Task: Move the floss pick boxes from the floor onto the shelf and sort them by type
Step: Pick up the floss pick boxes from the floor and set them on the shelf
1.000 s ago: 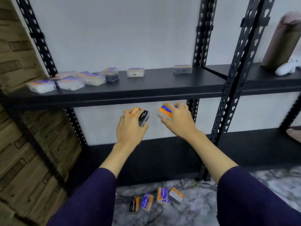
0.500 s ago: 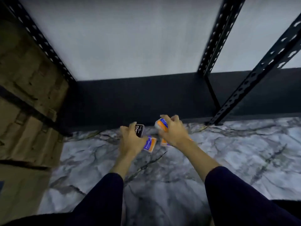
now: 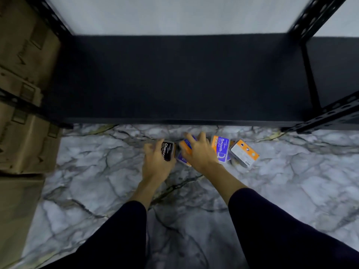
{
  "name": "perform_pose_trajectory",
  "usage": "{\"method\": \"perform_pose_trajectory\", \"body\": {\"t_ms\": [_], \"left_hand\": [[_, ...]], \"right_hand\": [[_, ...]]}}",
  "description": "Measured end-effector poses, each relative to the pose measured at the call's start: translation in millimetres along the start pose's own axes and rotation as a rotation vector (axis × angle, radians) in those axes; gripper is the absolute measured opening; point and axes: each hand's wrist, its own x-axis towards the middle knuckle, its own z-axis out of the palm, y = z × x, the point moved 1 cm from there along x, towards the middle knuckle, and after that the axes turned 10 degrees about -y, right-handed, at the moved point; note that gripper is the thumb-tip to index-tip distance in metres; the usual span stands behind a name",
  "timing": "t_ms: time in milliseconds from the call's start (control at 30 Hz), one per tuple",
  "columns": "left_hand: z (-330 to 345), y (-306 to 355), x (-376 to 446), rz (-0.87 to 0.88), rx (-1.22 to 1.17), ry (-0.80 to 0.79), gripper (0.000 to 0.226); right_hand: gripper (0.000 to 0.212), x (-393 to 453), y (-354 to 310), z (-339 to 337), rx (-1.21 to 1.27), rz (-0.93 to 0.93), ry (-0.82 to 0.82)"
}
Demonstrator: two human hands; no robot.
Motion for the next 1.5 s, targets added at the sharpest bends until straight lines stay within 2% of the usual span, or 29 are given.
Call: {"method": "perform_pose_trajectory", "body": {"t_ms": [67,167,300,400,533,667,733,833,967,1133,1200,1333,1500], "left_hand": [[5.8,-0.5,4.7,-0.005,0.021,0.009,0.069],[12.8,-2.6,10.7,-0.022,0.02,-0.011,0.072],[18.1,-6.5,20.8,-0.035,-0.04,-0.053,0.093],[18.8,-7.6,23.7,-0.06,-0.144,-0.105,0.099],[20.2,-7.2,26.4,-0.072,-0.168,-0.122,0.098],[23.4,-5.4,26.9,-0.046,-0.187,-0.197,0.107],[21.7,-3.0,25.2,-0.047,-0.144,-0.232,0.112],[11.6,5.3,19.9,-0.029,0.041,-0.217,0.114],[-17.6,25.0,4.1,0.065,0.137,-0.16,0.099],[-83.8,69.5,-32.3,0.131,0.276,-0.038,0.053],[-119.2,93.6,-54.8,0.152,0.323,0.029,0.041],[-192.9,140.6,-112.2,0.201,0.387,0.152,0.032],[-280.1,184.7,-193.5,0.207,0.443,0.284,0.033]], "right_hand": [[0.037,7.0,3.3,5.2,-0.056,-0.042,0.02],[0.05,12.0,11.0,11.0,0.016,0.065,-0.027],[0.062,12.1,17.2,11.9,0.06,0.094,-0.05],[0.063,13.1,18.0,12.4,0.051,0.087,-0.048],[0.062,11.9,16.8,13.0,0.035,0.089,-0.031],[0.058,6.8,13.1,9.4,-0.008,0.09,-0.017],[0.059,3.2,11.5,7.0,-0.028,0.08,-0.022],[0.055,-6.4,6.4,-0.6,-0.157,0.029,-0.01],[0.04,-25.8,-7.9,-30.9,-0.123,0.051,0.022],[0.026,-57.4,-40.3,-93.2,-0.098,0.052,0.126],[0.024,-75.3,-59.7,-125.3,-0.108,0.029,0.185],[0.027,-118.2,-105.3,-196.0,-0.138,-0.01,0.249],[0.031,-182.8,-170.4,-281.3,-0.188,-0.09,0.354]]}}
